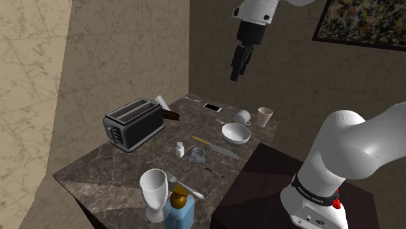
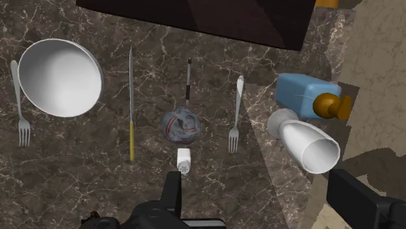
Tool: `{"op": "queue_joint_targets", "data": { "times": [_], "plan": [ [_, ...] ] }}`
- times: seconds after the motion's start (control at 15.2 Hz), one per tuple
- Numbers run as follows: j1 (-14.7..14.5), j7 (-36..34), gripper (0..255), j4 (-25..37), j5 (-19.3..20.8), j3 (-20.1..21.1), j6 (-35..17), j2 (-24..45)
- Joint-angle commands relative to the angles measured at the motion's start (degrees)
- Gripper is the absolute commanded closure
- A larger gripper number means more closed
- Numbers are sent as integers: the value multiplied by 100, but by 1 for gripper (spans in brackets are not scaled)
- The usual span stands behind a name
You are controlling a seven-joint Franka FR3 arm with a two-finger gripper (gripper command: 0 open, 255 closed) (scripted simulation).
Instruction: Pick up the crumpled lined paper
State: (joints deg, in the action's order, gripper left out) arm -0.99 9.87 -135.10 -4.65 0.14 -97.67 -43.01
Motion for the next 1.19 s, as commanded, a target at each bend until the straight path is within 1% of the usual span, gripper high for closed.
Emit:
{"op": "queue_joint_targets", "data": {
  "times": [0.0, 0.33, 0.59, 0.86, 1.12],
  "plan": [
    [0, 0, 0, 0, 0, 0, 0, 0],
    [-8, 396, 0, -392, -21, -231, -818, 620],
    [-32, 730, 0, -572, -76, -412, -1469, 1252],
    [-72, 1093, 0, -629, -188, -585, -2095, 1992],
    [-132, 1495, 0, -560, -377, -745, -2671, 2821]
  ]
}}
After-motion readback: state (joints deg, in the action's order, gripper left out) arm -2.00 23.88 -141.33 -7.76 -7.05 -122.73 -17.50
